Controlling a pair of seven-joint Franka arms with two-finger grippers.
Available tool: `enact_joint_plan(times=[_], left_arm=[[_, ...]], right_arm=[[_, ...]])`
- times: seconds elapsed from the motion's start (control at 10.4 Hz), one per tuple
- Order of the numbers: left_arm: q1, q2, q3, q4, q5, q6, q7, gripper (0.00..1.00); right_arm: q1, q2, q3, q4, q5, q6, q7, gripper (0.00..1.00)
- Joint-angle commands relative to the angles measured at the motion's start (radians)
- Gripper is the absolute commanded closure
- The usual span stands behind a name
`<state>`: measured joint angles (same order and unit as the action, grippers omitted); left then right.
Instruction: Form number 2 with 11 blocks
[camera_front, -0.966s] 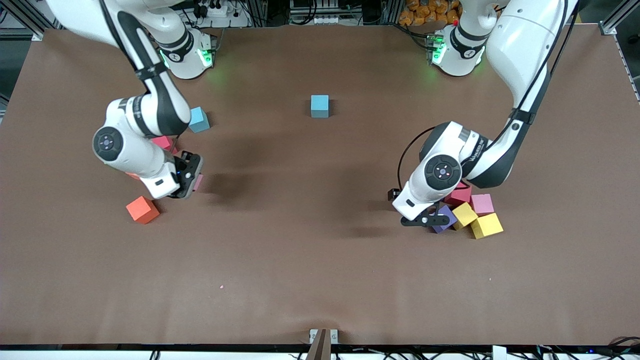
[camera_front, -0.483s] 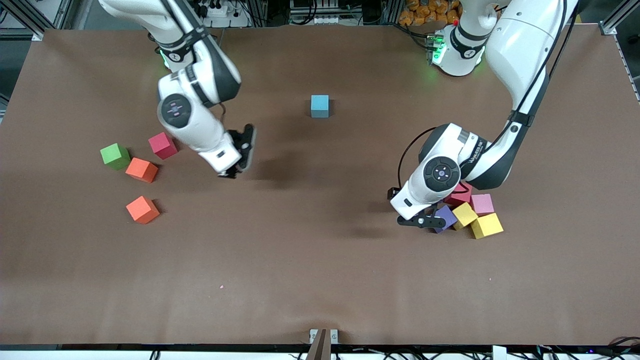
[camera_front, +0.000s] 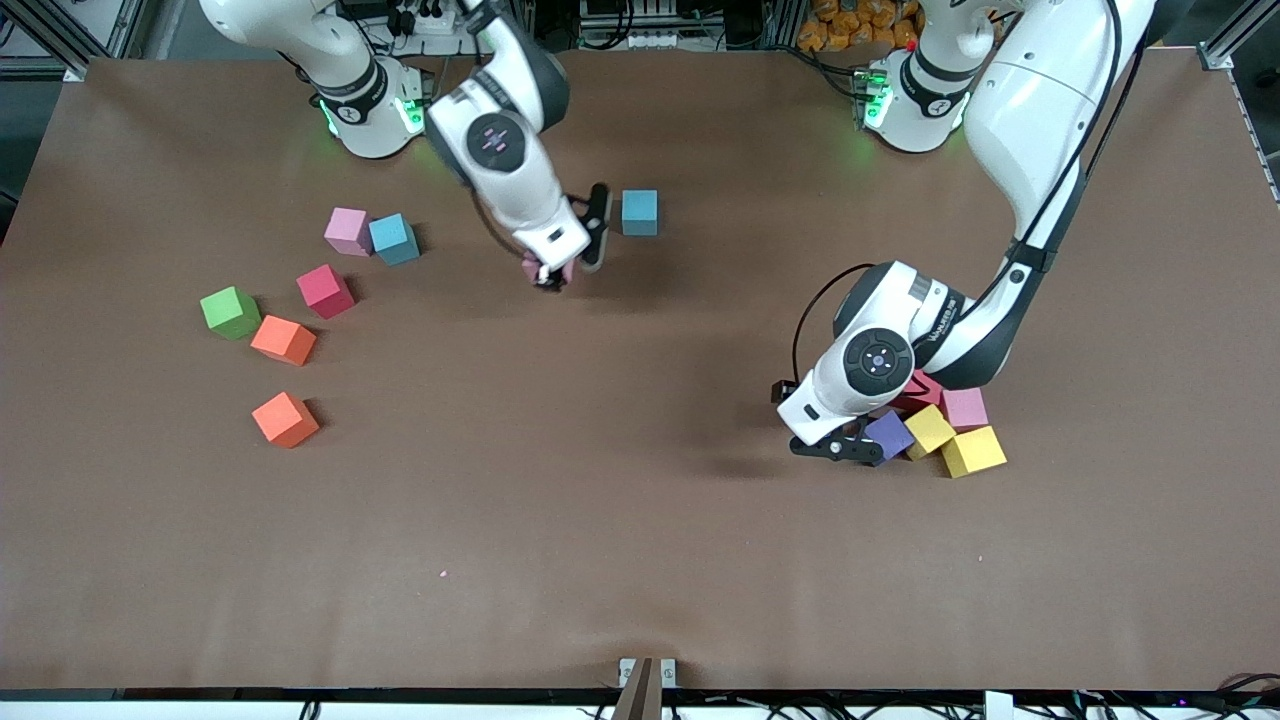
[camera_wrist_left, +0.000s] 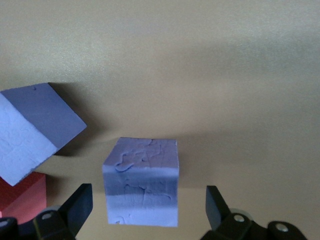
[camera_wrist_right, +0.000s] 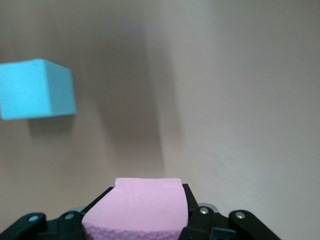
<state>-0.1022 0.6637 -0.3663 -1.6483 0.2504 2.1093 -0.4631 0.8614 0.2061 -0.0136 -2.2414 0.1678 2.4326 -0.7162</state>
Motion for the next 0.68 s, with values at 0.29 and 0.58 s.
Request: enact_joint_plan(times=[0.29, 0.58], left_arm=[[0.027, 0.010, -0.010, -0.039, 0.018, 0.037, 0.015, 0.00], [0.026, 0.022, -0.008, -0.041, 0.018, 0.052, 0.015, 0.00]], right_arm=[[0.091, 0.052, 0.010, -0.059, -0.102, 0.052, 0.138, 0.60], [-0.025, 0.064, 0.148, -0.064, -0.105, 0.100, 0.129, 0.60]])
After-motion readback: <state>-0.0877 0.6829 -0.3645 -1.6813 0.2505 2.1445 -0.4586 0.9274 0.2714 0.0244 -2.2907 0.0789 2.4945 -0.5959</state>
